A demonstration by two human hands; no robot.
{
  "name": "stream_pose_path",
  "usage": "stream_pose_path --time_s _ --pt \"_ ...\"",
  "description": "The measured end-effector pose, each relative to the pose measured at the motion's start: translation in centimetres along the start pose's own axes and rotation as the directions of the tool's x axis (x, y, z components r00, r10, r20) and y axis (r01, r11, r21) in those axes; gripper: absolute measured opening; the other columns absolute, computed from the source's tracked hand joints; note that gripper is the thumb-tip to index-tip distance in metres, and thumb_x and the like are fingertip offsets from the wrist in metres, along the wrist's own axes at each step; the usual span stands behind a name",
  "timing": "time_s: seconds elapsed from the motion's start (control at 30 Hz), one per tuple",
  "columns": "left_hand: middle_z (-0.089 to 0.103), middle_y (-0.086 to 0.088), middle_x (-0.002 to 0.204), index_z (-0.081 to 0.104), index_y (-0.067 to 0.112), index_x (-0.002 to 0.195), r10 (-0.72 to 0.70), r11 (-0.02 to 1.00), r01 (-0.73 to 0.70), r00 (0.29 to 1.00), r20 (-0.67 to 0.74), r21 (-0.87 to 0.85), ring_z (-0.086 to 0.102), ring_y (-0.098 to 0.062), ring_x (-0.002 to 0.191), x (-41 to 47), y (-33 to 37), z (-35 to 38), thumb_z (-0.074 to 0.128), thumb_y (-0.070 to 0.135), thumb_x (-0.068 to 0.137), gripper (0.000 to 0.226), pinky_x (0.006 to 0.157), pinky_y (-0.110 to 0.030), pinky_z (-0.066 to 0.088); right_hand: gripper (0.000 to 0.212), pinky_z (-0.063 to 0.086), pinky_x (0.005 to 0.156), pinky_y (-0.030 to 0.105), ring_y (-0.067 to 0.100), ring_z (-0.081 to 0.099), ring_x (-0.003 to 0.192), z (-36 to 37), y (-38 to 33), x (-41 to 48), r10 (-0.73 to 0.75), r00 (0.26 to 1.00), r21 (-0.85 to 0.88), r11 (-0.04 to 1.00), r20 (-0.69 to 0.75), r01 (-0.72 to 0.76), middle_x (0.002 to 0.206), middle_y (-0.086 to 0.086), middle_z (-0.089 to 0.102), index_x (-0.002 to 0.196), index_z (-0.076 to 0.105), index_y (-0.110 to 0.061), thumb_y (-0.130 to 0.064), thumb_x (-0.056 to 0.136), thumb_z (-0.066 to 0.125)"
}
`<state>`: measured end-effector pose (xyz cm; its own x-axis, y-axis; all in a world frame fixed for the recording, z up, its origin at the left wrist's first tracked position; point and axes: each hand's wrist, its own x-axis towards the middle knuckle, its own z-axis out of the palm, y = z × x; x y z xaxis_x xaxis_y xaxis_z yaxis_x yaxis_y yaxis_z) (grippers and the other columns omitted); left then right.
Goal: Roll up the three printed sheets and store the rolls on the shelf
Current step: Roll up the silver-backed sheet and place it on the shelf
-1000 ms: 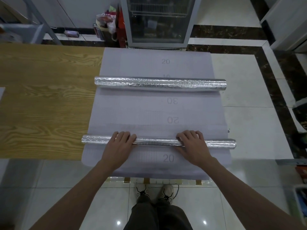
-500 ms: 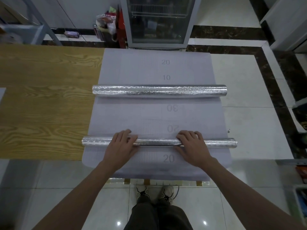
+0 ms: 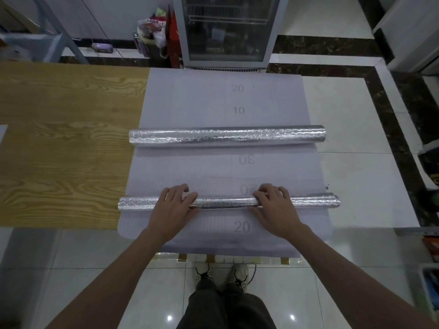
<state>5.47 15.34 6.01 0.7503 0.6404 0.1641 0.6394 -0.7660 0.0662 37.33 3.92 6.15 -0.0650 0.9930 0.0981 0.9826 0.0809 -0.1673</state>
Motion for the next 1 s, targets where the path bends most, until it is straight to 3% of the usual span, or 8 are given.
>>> stream_pose_path --time_s 0.13,0.3,0.5,0.6,0.7,0.77,0.87,1.0 --pt "0.062 -0.009 0.115 0.058 0.012 0.127 0.049 0.998 -0.050 0.998 0.025 0.042 0.059 -0.030 0.100 0.05 -0.52 -0.05 0.048 0.038 0.097 0.041 0.092 -0.042 0.042 0.047 0.036 0.097 0.042 0.025 0.059 0.099 -0.34 -0.49 0.15 0.018 1.000 0.011 1.000 0.026 -0.018 0.112 0.004 0.060 0.116 0.060 -0.015 -0.052 0.100 0.037" --pt "0.061 -0.008 0.114 0.057 0.012 0.117 0.043 0.999 -0.042 0.998 0.034 -0.027 0.059 -0.029 0.101 -0.02 -0.15 -0.62 0.041 0.031 0.100 0.030 0.097 -0.042 0.041 0.050 0.035 0.096 0.040 0.023 0.057 0.100 -0.39 -0.33 -0.05 0.012 0.999 0.010 1.000 0.035 -0.012 0.106 0.000 0.060 0.108 0.056 -0.018 -0.064 0.089 0.050" --pt "0.059 -0.013 0.112 0.059 0.009 0.121 -0.020 1.000 0.020 1.000 0.020 -0.002 0.056 -0.032 0.100 0.33 -0.13 -0.35 0.067 0.025 0.091 0.036 0.092 -0.042 0.045 0.043 0.037 0.092 0.041 0.028 0.059 0.098 -0.32 0.01 0.16 -0.014 1.000 -0.041 0.999 -0.012 0.013 0.107 0.004 0.060 0.107 0.061 -0.016 -0.055 0.096 0.047" --pt "0.063 -0.012 0.113 0.056 0.008 0.125 0.008 1.000 -0.008 1.000 0.030 -0.005 0.060 -0.030 0.100 0.47 -0.42 -0.18 0.054 0.028 0.099 0.033 0.093 -0.041 0.046 0.047 0.036 0.097 0.041 0.023 0.059 0.107 -0.34 -0.25 0.16 0.027 1.000 0.000 1.000 -0.003 -0.027 0.115 0.001 0.063 0.120 0.057 -0.015 -0.055 0.096 0.050" --pt "0.060 -0.012 0.120 0.056 0.010 0.125 0.059 0.998 -0.058 0.997 0.055 -0.021 0.058 -0.031 0.106 0.26 -0.65 -0.33 0.043 0.033 0.102 0.035 0.097 -0.041 0.043 0.043 0.033 0.097 0.039 0.022 0.058 0.108 -0.15 -0.19 0.02 0.032 0.999 -0.007 0.999 0.008 -0.032 0.114 0.000 0.060 0.114 0.057 -0.019 -0.055 0.092 0.051" --pt "0.057 -0.017 0.127 0.058 0.009 0.127 0.042 0.999 -0.041 0.998 0.040 -0.012 0.054 -0.034 0.114 0.09 -0.78 -0.30 0.052 0.033 0.097 0.039 0.100 -0.046 0.043 0.040 0.034 0.096 0.040 0.026 0.057 0.105 -0.12 -0.09 0.03 0.045 0.999 -0.026 0.999 -0.008 -0.045 0.115 0.005 0.057 0.111 0.058 -0.018 -0.052 0.091 0.051" --pt "0.057 -0.018 0.114 0.056 0.008 0.132 0.007 1.000 -0.008 1.000 0.009 0.022 0.055 -0.034 0.102 0.15 -0.87 -0.34 0.066 0.019 0.090 0.045 0.092 -0.046 0.046 0.040 0.036 0.095 0.042 0.028 0.055 0.101 -0.36 -0.29 0.03 0.047 0.998 -0.045 0.998 -0.029 -0.048 0.112 0.009 0.056 0.112 0.060 -0.016 -0.050 0.094 0.050" --pt "0.060 -0.014 0.116 0.051 0.007 0.131 0.024 0.999 -0.022 0.998 0.057 -0.030 0.058 -0.033 0.103 -0.13 -0.67 -0.42 0.037 0.025 0.102 0.037 0.095 -0.044 0.047 0.051 0.037 0.097 0.043 0.024 0.057 0.110 -0.52 -0.06 -0.24 0.039 0.999 -0.040 0.998 0.008 -0.039 0.117 0.003 0.061 0.123 0.058 -0.018 -0.057 0.091 0.054"
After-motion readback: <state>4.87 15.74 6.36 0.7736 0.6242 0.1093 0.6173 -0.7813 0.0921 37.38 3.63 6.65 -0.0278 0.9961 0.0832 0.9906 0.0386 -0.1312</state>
